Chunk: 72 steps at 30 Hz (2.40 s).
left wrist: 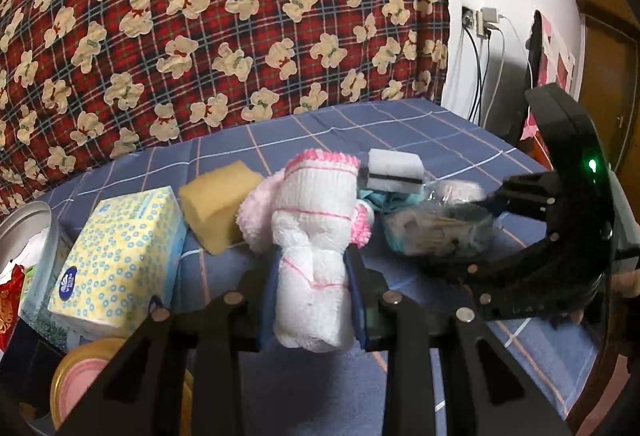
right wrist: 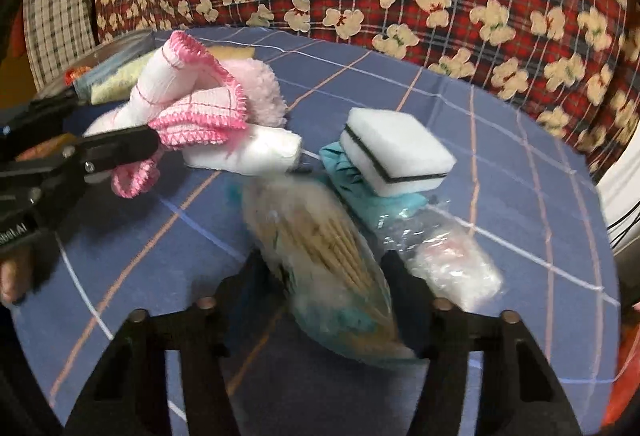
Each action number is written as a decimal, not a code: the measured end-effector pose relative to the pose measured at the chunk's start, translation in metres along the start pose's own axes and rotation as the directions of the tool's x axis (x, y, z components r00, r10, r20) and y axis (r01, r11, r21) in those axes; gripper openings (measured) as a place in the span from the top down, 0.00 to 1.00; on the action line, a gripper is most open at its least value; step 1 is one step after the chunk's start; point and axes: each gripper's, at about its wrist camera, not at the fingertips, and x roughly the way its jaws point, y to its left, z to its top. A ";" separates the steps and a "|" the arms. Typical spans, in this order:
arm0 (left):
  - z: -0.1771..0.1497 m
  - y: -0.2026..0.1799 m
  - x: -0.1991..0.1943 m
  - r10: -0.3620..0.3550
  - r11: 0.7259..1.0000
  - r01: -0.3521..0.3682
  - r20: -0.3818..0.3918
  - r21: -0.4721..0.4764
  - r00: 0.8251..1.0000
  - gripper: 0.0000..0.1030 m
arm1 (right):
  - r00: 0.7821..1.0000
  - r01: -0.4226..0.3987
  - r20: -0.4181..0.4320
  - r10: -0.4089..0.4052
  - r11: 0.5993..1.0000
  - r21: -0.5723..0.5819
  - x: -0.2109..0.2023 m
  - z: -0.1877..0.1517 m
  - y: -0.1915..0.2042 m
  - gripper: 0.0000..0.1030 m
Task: Organize soft objects
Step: 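Grasp the white-pink rolled towel with the left tool while the right grasps the stick bag, then lift the rolled towel with the left tool while the right tool lifts the stick bag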
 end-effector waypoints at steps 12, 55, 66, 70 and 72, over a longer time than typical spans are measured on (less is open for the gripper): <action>0.000 0.003 0.001 -0.009 1.000 0.009 -0.002 -0.016 1.000 0.71 | 0.999 0.049 0.005 -0.049 0.999 -0.011 0.012 0.010 0.012 0.39; -0.004 0.014 -0.016 0.050 0.996 -0.042 0.100 -0.084 0.994 0.71 | 0.899 0.159 0.319 -0.299 0.903 0.399 -0.060 -0.002 0.019 0.65; -0.006 0.015 -0.026 0.074 0.994 -0.061 0.148 -0.089 0.986 0.71 | 0.863 0.166 0.384 -0.329 0.902 0.399 -0.065 0.004 0.038 0.65; -0.007 0.015 -0.031 0.085 0.994 -0.070 0.174 -0.089 0.981 0.71 | 0.847 0.168 0.408 -0.342 0.899 0.405 -0.069 0.002 0.040 0.65; -0.007 0.014 -0.033 0.089 0.993 -0.073 0.185 -0.088 0.979 0.71 | 0.839 0.176 0.416 -0.351 0.898 0.403 -0.071 0.001 0.042 0.65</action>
